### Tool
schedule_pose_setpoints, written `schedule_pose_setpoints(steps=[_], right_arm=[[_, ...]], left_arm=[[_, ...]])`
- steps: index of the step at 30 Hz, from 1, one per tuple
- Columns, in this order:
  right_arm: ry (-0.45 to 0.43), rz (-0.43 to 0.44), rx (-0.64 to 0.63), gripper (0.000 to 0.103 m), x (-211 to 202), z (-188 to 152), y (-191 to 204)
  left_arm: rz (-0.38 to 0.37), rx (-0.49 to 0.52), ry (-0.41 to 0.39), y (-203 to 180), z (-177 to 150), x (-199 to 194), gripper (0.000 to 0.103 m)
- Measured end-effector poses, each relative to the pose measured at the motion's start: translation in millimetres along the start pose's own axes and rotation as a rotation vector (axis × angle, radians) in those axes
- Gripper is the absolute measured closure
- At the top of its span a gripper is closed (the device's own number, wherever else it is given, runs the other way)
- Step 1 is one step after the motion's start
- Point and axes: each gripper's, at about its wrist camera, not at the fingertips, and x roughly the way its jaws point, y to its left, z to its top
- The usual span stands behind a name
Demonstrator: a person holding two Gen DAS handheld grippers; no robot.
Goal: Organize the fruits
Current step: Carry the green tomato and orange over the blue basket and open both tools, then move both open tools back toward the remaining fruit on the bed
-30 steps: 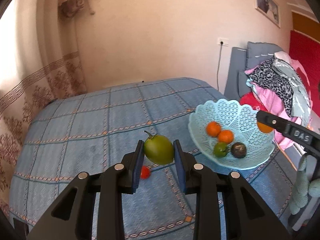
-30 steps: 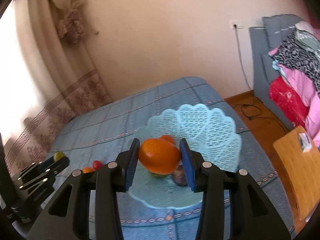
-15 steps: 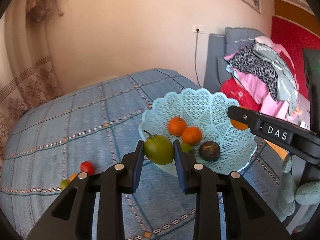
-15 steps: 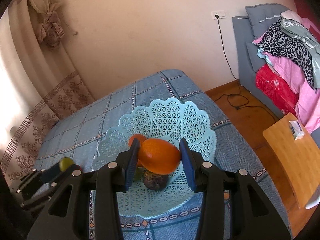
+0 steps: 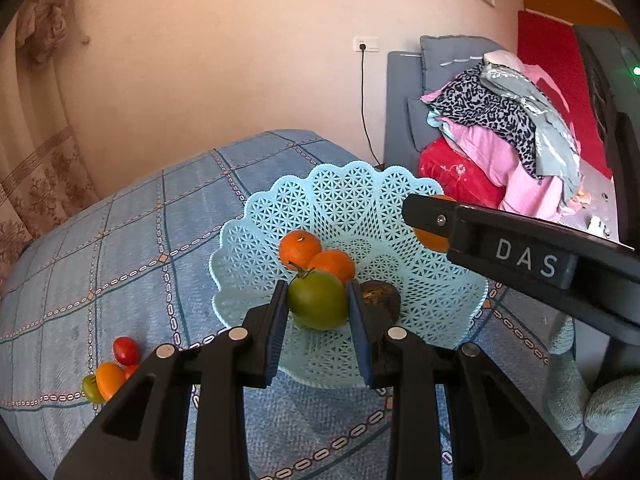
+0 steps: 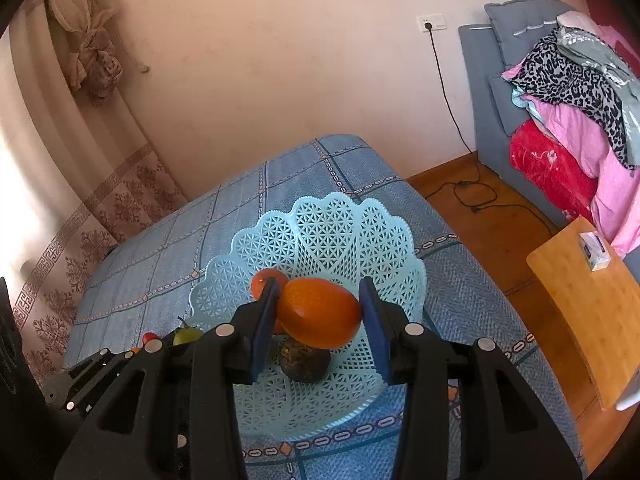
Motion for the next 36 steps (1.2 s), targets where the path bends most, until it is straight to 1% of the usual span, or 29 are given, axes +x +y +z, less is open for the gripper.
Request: schedule_pose_setpoints(steps=[1, 2, 3, 7, 11, 12, 13, 14, 17, 19, 21, 23, 36], right_arm=[[0.003, 0.004, 0.007, 0.054, 1, 0, -1], [0.003, 0.012, 0.022, 0.047, 0, 1, -2], [-0.001, 0.015, 0.031, 0.036, -1, 1, -3], [-0.032, 0.004, 0.034, 0.034, -10, 3, -3], [-0.041, 0.010, 0.034, 0.034, -15, 3, -2], [-0.042, 0.011, 0.033, 0.034, -16, 3, -1], [-0.042, 0.014, 0.031, 0.034, -16, 3, 0], [-0.043, 0.016, 0.030, 0.034, -17, 3, 0], [-0.048, 0.021, 0.033, 0.034, -20, 2, 1], [-0.050, 0.026, 0.037, 0.034, -21, 2, 2], [-0.058, 0.027, 0.038, 0.032, -23, 2, 2], [-0.063, 0.027, 0.038, 0.030, -25, 2, 3], [-0.078, 0.048, 0.033, 0.030, -33, 0, 11]], left_arm=[[-0.001, -0.004, 0.001, 1, 0, 0, 0.051], [-0.001, -0.010, -0.002, 2, 0, 0, 0.041], [0.005, -0.018, -0.016, 3, 0, -2, 0.034], [0.009, -0.032, -0.016, 8, 0, -3, 0.033], [0.015, -0.048, -0.010, 12, 0, -4, 0.031], [0.015, -0.050, -0.010, 12, 0, -5, 0.025], [0.015, -0.055, -0.012, 13, 0, -6, 0.018], [0.015, -0.059, -0.017, 14, 1, -7, 0.015], [0.029, -0.062, -0.012, 16, 0, -10, 0.014], [0.065, -0.058, -0.006, 18, 0, -11, 0.014], [0.086, -0.057, -0.007, 19, -1, -12, 0.014], [0.088, -0.066, -0.004, 23, -1, -13, 0.014], [0.103, -0.095, -0.038, 34, -1, -33, 0.014]])
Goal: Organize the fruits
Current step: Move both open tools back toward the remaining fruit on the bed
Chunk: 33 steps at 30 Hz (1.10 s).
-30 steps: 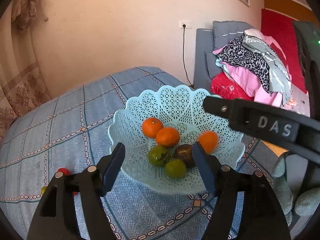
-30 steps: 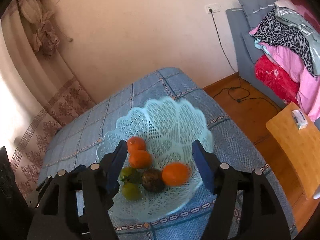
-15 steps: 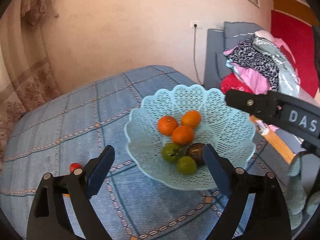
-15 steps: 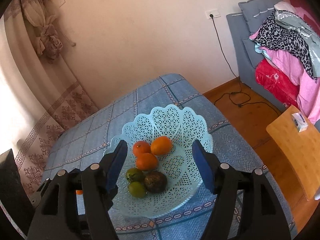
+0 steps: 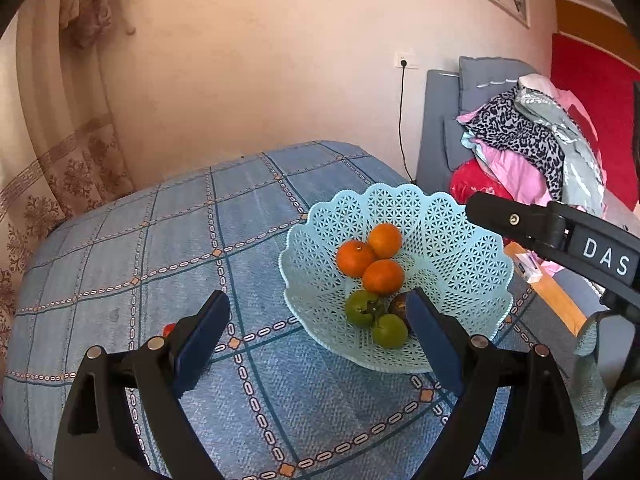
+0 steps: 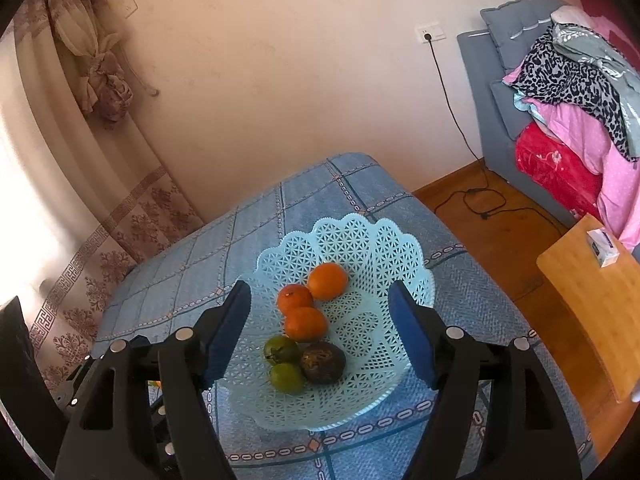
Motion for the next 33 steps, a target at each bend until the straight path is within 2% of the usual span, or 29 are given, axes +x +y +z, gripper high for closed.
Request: schedule_pose_setpoints(steps=[21, 33], right_arm=[[-0.029, 0.069, -0.033, 0.028, -9, -7, 18], [-0.006, 0.091, -0.072, 0.027, -2, -17, 33]], left_arm=[[0.043, -0.083, -0.023, 39, -8, -23, 0.014], [0.110, -0.141, -0.031, 79, -13, -36, 0.014]])
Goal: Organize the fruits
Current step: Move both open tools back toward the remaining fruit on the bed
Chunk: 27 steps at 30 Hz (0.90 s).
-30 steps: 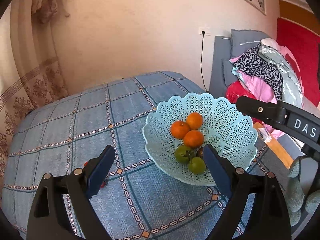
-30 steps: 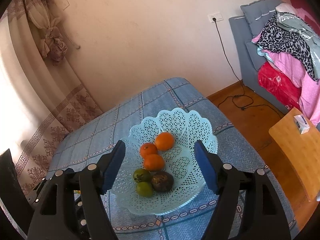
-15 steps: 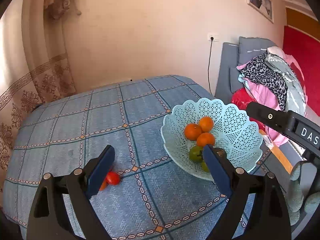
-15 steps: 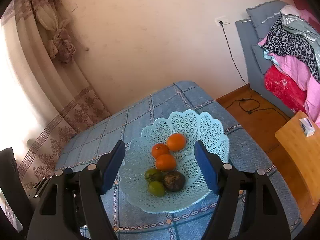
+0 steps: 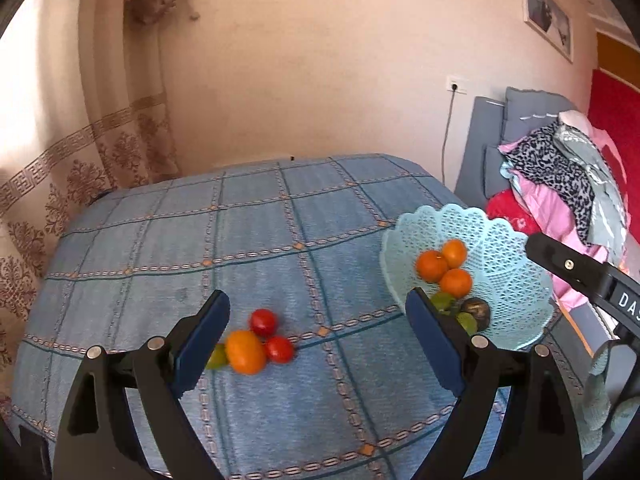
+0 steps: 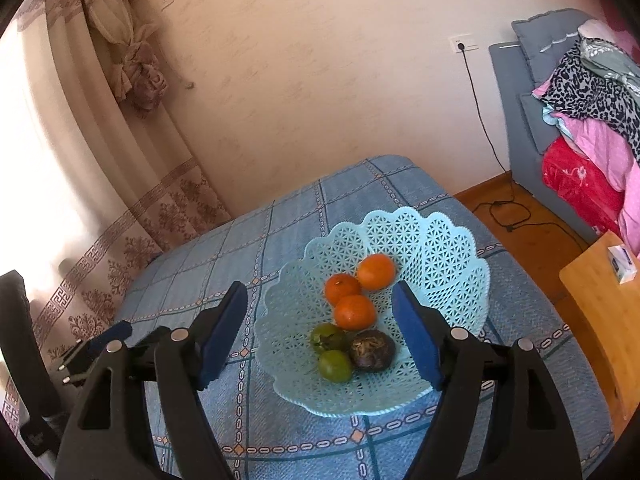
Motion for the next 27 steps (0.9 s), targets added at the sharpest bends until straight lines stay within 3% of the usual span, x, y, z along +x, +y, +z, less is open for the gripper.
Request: schedule_pose_setpoints(steps=[12, 18, 27], right_arm=[[0.038, 0.012, -0.040, 0.027, 12, -12, 14], [0.043, 0.021, -0.060, 0.027, 12, -16, 19], [0.067, 0.030, -0.089, 0.027, 19, -23, 27]], left_arm=[[0.109, -0.106, 0.022, 66, -6, 4, 0.014], [0.149, -0.141, 0.072, 86, -17, 22, 0.014], [0.190, -0.103, 0.140, 97, -36, 47, 0.014]])
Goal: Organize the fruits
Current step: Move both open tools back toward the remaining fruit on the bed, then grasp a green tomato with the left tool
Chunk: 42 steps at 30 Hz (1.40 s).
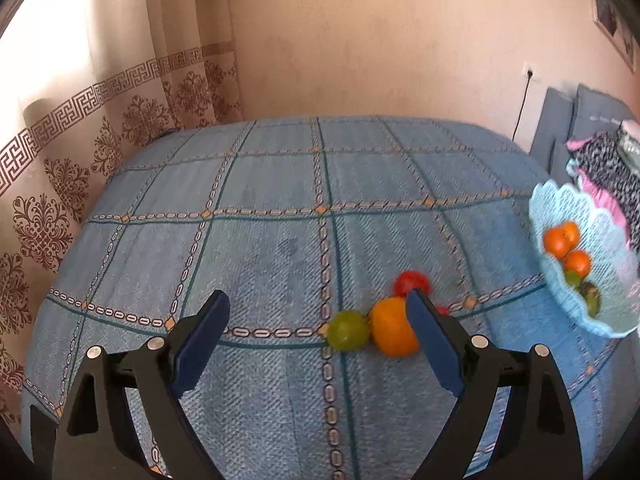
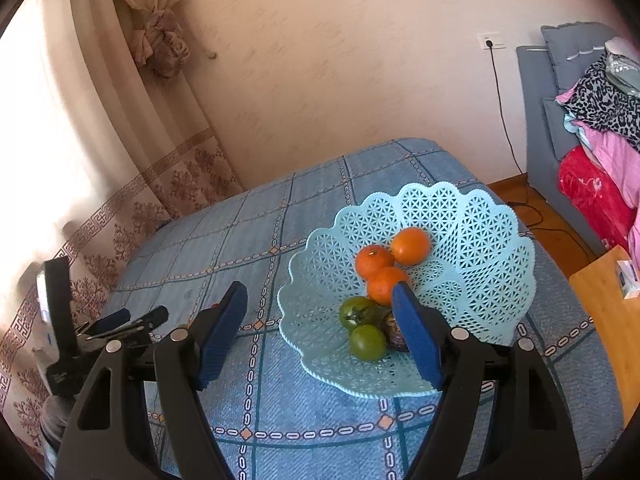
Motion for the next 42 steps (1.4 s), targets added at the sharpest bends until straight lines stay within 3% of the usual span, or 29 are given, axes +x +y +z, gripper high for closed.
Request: schedule_pose_setpoints(steps=[4, 12, 20, 25, 28, 34, 42], right_arm=[[0.012, 0.004, -0.014, 0.027, 3, -3, 3], [0.027, 0.009, -0.035, 0.027, 8, -7, 9], [0.037, 0.016, -0.049, 0.027, 10, -8, 13], [0.039, 0.018, -0.056, 0.027, 10, -9, 14], [0.038, 0.017, -0.057, 0.027, 11, -9, 14], [0.045, 0.016, -0.059, 0.027, 14, -10, 14], [0.057, 0.020, -0.076, 0.027, 18, -14, 18]], left_arm=[[0.055, 0.028, 0.025, 1, -10, 15, 0.014], [0.053, 0.050, 0.050, 0, -19, 27, 0.015], [0.004, 0.086, 0.030, -10, -23, 28, 0.036], [-0.072, 0.093, 0.028, -11, -26, 25, 0.058], [-0.052, 0.100, 0.020, -10, -27, 22, 0.056], [0.090, 0.081, -0.015, 3, -26, 13, 0.056], [0.033, 0.052, -0.007, 11, -30, 10, 0.056]])
